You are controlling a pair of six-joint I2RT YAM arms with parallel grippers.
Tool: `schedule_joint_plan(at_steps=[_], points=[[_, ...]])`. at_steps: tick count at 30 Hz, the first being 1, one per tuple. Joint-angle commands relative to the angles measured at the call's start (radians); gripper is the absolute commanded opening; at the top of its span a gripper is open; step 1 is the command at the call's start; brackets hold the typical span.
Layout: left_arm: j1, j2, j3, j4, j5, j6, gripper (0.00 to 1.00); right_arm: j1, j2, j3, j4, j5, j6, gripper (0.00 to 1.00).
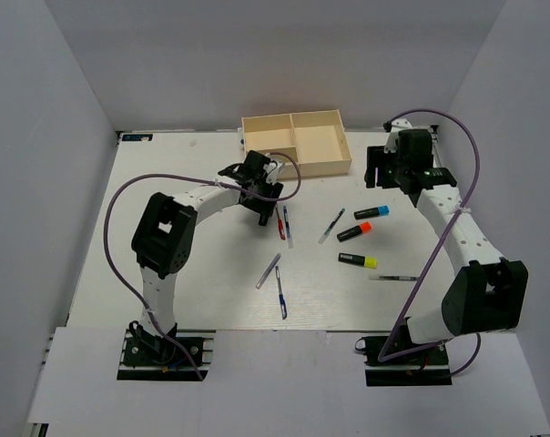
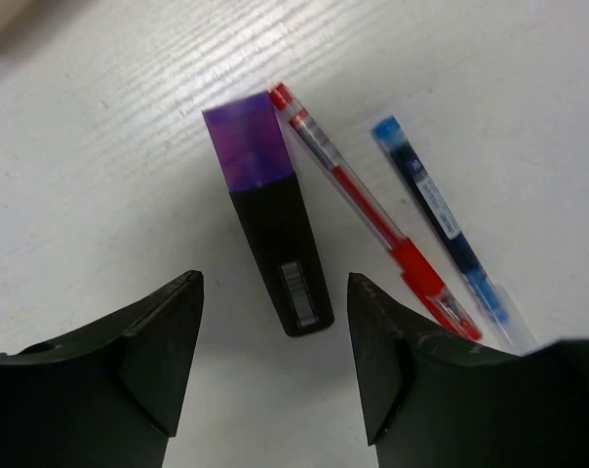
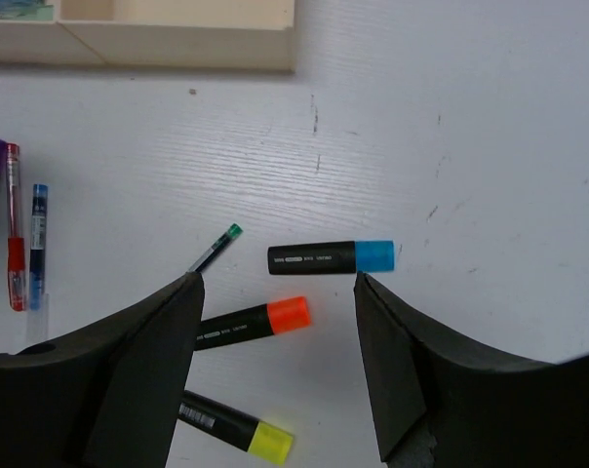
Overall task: Sort the stationery into containers
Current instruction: Pick up the pen from the center of the board.
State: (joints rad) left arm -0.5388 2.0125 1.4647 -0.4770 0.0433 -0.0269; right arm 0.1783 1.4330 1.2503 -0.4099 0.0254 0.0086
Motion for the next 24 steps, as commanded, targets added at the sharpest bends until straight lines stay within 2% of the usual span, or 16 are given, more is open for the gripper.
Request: schedule_joint_plan(at_steps=[1, 13, 19, 21, 24], points=[[-0.007, 0.023, 0.068, -0.035, -0.086, -0.004, 0.69, -0.040, -0.059, 0.011, 0.010, -0.065, 0.037, 0.69], [-0.026, 0.095, 0.095, -0.055, -0.141, 0.010, 0.61, -0.094, -0.005, 0.057, -0.018, -0.156, 0.044, 0.68], [-0.036, 0.123, 0.127, -0.074, -0.183, 0.022, 0.61, -0.102, 0.000, 0.046, -0.015, -0.180, 0.031, 0.68], [-0.036, 0.134, 0.137, -0.069, -0.166, 0.018, 0.61, -0.105, 0.007, 0.049, -0.010, -0.179, 0.030, 0.68], [-0.036, 0.091, 0.057, 0.042, -0.059, 0.057, 0.62, -0.108, 0.009, 0.044, -0.004, -0.180, 0.022, 0.68]])
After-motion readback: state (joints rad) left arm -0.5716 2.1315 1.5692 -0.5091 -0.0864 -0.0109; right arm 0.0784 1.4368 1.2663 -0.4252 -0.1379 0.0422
